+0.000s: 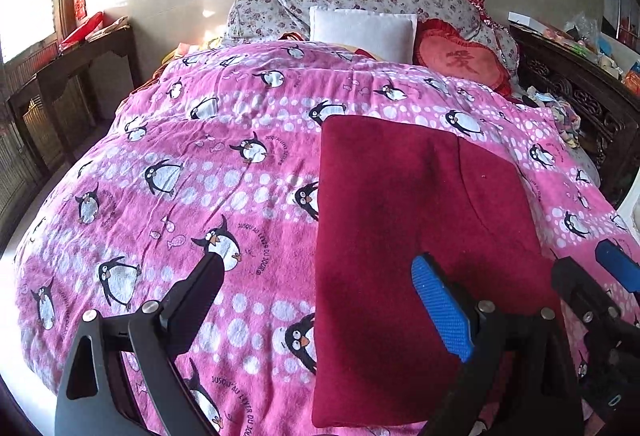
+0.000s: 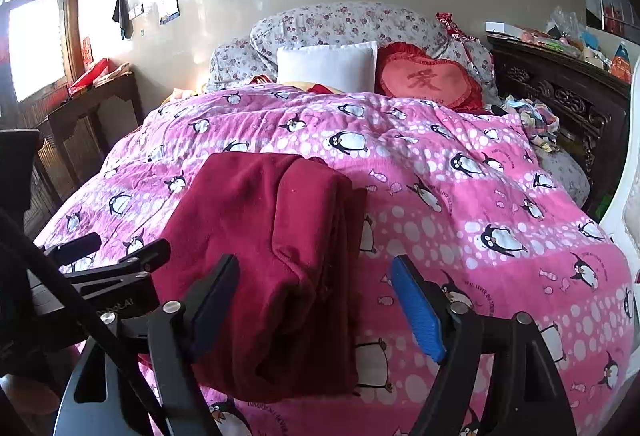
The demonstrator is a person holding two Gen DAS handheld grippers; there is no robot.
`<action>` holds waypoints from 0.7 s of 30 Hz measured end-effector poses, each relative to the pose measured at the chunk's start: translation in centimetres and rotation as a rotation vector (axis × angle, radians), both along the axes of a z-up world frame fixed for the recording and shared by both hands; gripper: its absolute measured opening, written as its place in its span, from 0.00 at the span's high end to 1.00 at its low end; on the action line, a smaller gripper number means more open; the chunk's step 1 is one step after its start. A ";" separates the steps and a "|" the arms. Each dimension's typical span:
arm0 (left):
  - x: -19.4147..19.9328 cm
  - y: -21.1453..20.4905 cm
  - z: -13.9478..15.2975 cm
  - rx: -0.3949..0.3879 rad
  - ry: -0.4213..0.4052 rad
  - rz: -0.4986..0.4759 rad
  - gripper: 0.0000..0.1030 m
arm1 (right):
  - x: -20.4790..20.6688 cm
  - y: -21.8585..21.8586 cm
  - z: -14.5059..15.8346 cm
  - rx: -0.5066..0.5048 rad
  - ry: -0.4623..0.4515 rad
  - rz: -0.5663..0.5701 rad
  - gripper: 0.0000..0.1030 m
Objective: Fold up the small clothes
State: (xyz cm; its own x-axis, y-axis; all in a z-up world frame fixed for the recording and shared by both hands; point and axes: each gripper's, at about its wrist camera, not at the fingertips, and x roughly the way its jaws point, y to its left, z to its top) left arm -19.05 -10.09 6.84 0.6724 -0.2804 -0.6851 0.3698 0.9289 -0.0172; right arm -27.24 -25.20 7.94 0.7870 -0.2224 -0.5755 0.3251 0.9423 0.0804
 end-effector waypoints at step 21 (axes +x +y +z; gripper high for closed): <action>0.6 -2.2 -0.7 0.058 0.013 -0.039 0.08 | 1.1 -2.5 -2.6 0.069 0.022 -0.048 0.12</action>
